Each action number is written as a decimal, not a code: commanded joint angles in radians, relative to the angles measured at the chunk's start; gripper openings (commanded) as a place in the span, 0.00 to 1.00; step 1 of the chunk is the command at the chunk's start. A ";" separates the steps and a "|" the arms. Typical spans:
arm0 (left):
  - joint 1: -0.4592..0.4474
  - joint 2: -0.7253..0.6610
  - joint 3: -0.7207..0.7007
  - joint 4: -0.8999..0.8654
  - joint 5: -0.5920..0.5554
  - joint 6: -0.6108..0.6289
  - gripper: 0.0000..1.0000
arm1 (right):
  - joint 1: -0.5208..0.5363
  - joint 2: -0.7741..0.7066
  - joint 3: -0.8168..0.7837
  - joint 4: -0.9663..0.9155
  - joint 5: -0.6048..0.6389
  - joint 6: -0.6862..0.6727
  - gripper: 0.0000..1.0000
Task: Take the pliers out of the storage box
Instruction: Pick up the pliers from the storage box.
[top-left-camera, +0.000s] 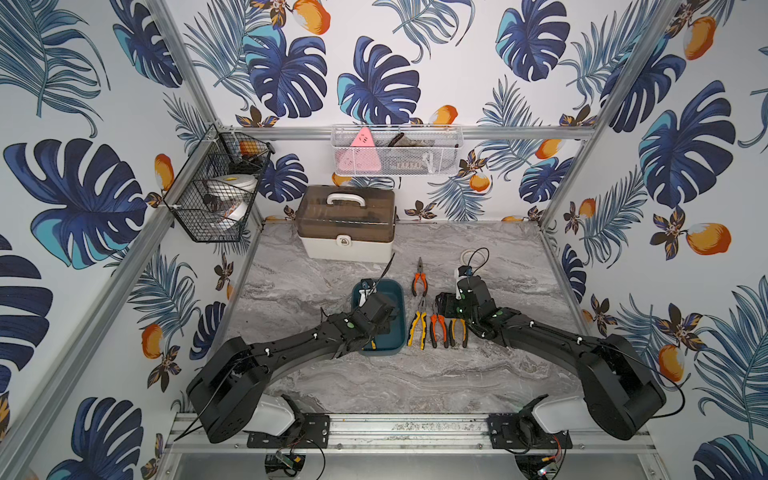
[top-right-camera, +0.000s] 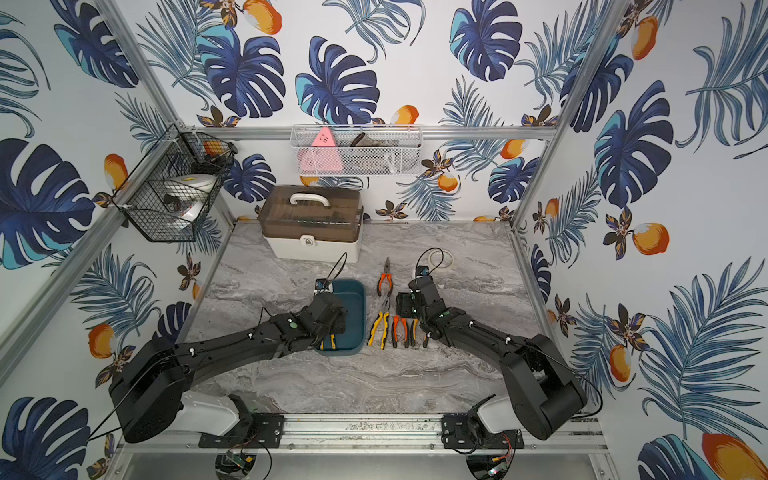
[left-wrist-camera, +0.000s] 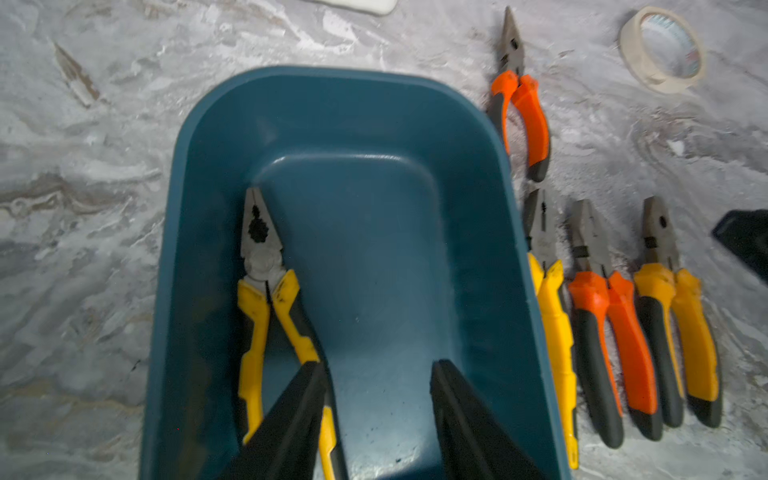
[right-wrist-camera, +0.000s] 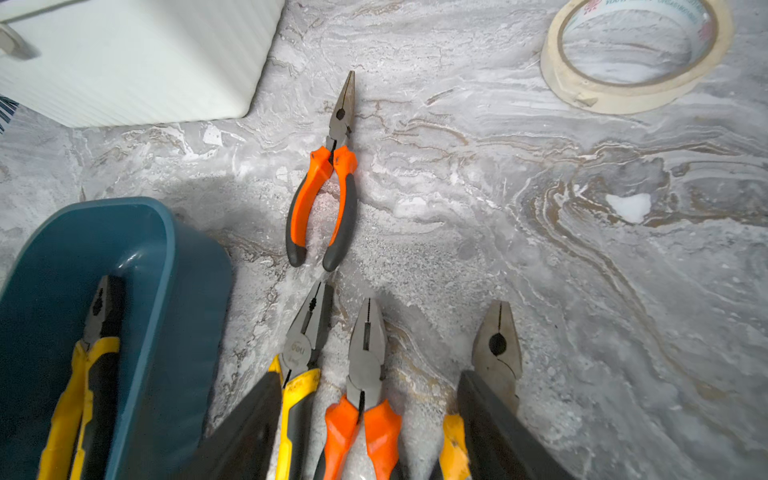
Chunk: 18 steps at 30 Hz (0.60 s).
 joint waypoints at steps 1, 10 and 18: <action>0.004 0.015 -0.004 -0.057 0.019 -0.055 0.50 | 0.001 -0.002 0.006 0.012 0.020 -0.002 0.70; 0.005 0.178 0.040 -0.049 0.047 -0.057 0.47 | 0.001 0.006 0.007 0.024 0.024 0.001 0.67; 0.005 0.206 0.020 -0.075 -0.023 -0.086 0.47 | -0.004 0.032 0.014 0.030 0.013 0.005 0.67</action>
